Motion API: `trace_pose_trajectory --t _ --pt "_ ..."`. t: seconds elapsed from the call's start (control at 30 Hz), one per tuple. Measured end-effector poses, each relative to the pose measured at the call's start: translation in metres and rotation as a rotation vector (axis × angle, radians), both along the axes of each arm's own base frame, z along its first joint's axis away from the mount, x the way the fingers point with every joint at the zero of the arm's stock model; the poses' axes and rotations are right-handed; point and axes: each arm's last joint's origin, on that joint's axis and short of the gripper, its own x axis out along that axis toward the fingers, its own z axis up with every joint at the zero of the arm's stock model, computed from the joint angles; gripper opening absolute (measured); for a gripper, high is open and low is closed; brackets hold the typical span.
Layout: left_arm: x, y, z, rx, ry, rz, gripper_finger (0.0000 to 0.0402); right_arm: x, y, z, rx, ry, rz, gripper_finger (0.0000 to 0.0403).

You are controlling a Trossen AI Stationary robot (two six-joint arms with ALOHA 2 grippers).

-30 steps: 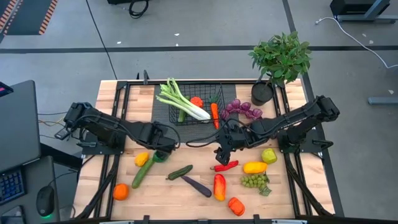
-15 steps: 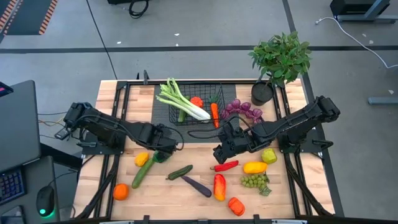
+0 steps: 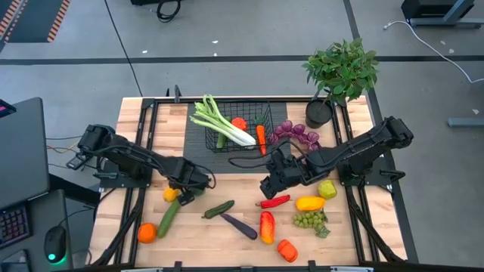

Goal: Build produce basket
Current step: Put the lime into the wire basket

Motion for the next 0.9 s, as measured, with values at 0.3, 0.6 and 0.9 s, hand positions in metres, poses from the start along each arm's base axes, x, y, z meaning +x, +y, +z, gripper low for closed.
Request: trace_pose_trajectory --t 0.3,0.6,0.9 --pt "0.021 -0.007 0.016 -0.034 -0.165 0.074 0.0400 0.001 -0.007 -0.002 0.058 0.062 0.112 0.0268" --pt "0.054 -0.009 0.046 -0.010 -0.450 0.048 0.0400 -0.001 -0.013 -0.004 0.035 0.136 0.245 0.0268" --pt "0.058 0.019 0.052 0.069 -0.417 -0.001 0.0400 -0.006 -0.013 0.002 -0.012 0.128 0.328 0.0268"
